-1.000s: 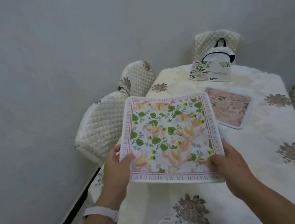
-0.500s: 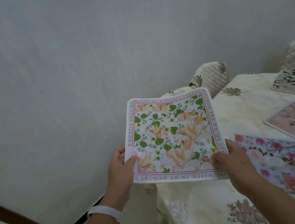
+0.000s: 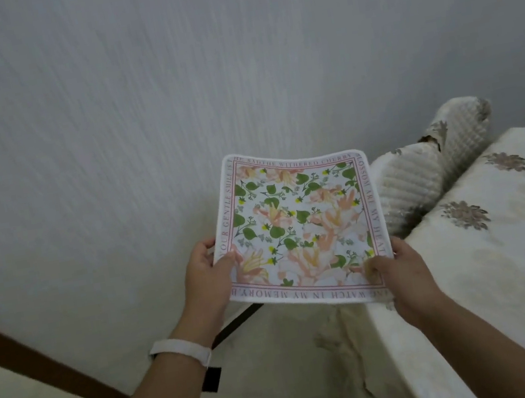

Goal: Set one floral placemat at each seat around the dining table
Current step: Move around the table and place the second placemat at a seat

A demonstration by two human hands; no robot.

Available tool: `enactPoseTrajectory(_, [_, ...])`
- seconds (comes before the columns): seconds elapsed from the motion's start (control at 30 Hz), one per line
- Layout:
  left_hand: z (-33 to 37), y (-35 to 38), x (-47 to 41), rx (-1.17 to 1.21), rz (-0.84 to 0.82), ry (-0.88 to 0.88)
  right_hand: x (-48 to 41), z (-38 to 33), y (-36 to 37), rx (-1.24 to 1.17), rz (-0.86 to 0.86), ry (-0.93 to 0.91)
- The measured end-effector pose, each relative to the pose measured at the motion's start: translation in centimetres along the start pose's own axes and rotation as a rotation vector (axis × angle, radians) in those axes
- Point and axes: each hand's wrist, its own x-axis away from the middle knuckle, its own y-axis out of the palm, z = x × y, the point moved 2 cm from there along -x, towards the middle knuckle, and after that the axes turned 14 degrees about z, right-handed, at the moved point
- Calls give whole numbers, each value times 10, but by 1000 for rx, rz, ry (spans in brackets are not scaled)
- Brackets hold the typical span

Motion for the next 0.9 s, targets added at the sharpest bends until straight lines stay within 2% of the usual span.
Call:
enactPoseTrajectory(0.2, [15, -16, -74, -23, -56, 21, -5, -16, 63, 1, 60, -44])
enactPoseTrajectory(0.4, [20, 6, -120, 11, -113, -17, -28, -34, 88, 29, 118, -98])
enactPoseTrajectory(0.73, [11, 112, -219, -37, -193, -56, -155, -38, 117, 15, 186, -72])
enactPoseTrajectory(0.9, [16, 192, -282, -134, -235, 14, -240, -63, 130, 14, 205, -53])
